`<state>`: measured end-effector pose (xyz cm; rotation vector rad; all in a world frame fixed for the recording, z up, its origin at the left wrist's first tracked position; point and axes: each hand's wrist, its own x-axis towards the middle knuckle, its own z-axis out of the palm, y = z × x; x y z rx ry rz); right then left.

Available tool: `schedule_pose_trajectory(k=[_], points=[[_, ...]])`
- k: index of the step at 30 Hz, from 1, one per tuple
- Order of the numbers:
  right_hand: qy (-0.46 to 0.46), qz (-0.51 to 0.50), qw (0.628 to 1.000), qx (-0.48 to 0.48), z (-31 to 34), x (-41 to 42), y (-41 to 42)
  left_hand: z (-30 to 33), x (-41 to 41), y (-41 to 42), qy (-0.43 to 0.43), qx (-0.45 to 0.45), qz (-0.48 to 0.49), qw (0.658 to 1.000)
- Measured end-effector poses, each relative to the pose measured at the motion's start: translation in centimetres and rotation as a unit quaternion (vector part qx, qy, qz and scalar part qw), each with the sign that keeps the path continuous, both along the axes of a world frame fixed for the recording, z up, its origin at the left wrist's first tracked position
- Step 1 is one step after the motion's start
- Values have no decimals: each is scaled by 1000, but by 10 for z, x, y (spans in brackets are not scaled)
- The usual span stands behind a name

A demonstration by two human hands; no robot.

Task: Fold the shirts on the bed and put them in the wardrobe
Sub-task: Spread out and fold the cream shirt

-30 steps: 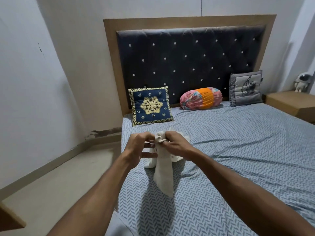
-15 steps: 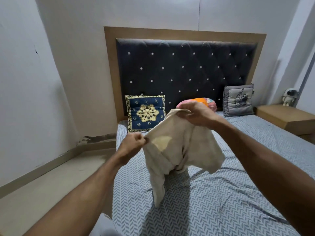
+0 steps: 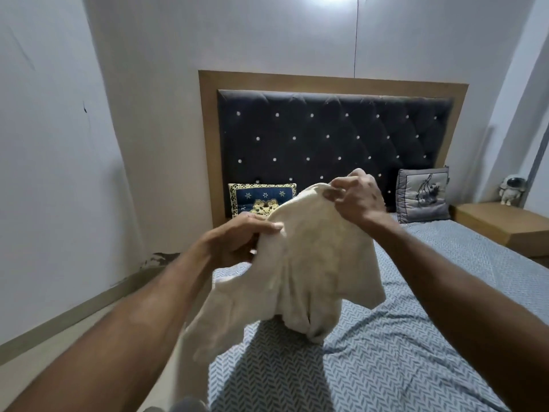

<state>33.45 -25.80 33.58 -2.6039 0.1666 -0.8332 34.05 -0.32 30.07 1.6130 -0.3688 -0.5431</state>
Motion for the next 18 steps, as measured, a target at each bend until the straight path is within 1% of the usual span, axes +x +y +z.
schedule_pose_trajectory(k=[1,2,3,4,5,6,7,8,9,11,12,13,14,15,16,17,18], points=[[11,-23,999,-29,-3,1,14,2,-2,-9,18,-46,24,998],[9,-19,999,-24,-7,2,27,3,-2,-19,34,-94,73,992],[4,16,999,31,-11,0,38,5,-2,-28,53,-135,142,979],[4,75,990,119,-15,-3,47,7,1,-37,76,-168,219,958],[21,132,973,191,-20,-8,55,7,5,-43,94,-194,283,935],[46,178,958,218,-27,-11,61,9,8,-47,109,-214,315,918],[83,209,952,206,-32,-18,65,10,8,-50,121,-236,314,912],[111,226,950,185,-37,-21,68,14,6,-50,120,-256,290,914],[119,229,953,159,-44,-23,69,16,4,-49,113,-277,252,920],[88,193,968,134,-54,-15,66,16,1,-45,98,-314,189,925],[69,174,971,145,-54,-9,64,14,1,-42,76,-311,178,930],[57,167,972,152,-53,-5,60,13,2,-39,35,-284,187,940],[45,173,972,151,-48,-2,57,10,6,-35,-28,-221,220,950],[40,186,971,146,-42,1,54,9,10,-29,-109,-120,261,951],[39,205,967,147,-37,3,50,6,15,-22,-199,2,292,935],[40,230,959,158,-31,3,48,3,18,-16,-277,127,302,904],[40,252,952,168,-24,2,45,1,19,-9,-338,249,293,859]])
